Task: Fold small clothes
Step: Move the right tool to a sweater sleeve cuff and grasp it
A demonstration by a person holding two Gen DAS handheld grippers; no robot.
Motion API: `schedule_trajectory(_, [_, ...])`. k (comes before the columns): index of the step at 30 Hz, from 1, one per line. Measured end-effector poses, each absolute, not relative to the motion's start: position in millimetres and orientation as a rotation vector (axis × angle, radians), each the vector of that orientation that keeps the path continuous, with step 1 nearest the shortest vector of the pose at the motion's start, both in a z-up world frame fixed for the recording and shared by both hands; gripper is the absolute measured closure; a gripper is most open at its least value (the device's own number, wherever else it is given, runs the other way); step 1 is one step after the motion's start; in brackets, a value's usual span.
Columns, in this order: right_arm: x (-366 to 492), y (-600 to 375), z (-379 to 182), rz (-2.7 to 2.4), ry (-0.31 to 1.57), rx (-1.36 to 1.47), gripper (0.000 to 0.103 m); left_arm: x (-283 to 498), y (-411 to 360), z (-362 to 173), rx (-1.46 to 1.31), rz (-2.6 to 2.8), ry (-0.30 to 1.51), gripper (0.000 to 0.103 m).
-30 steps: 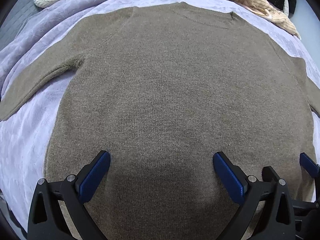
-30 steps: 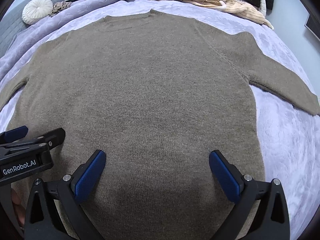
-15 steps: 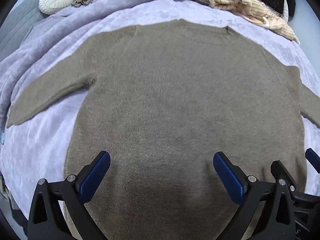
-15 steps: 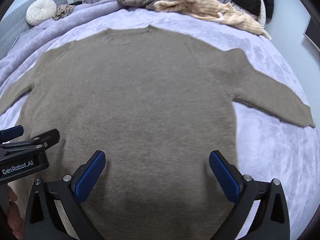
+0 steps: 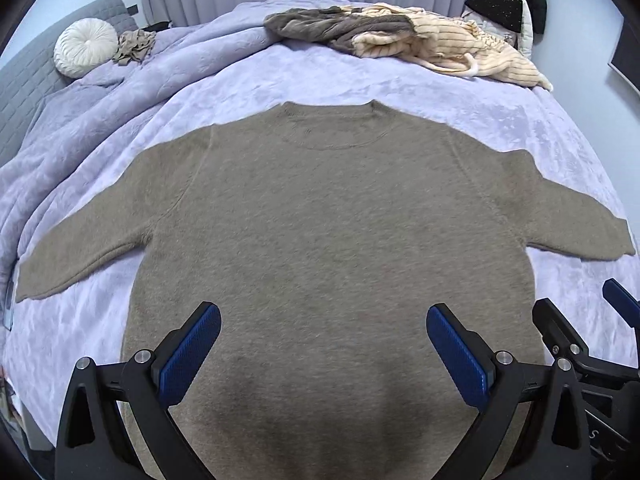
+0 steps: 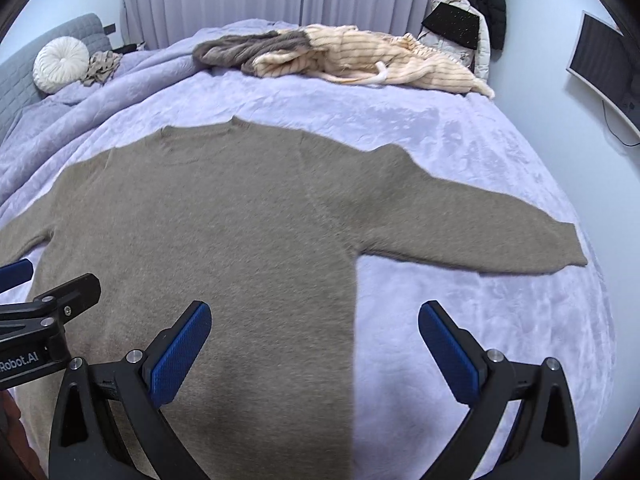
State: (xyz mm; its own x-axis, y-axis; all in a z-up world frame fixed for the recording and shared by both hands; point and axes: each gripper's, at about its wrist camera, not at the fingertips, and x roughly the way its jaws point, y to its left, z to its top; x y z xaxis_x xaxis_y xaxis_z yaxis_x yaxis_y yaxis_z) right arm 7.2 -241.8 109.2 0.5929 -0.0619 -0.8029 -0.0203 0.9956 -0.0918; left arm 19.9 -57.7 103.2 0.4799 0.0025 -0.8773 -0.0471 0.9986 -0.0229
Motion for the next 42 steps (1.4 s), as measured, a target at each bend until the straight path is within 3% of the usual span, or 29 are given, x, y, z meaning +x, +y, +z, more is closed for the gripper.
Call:
schedule_trajectory(18, [0,-299,143,-0.067,0.768,-0.082,0.000,41,-120,120,-0.001,-0.011,1.034,0.000])
schedule_trajectory(42, [48,-412,122,-0.173,0.851,0.059,0.000,99,-214,102,0.081,-0.092,1.089,0.000])
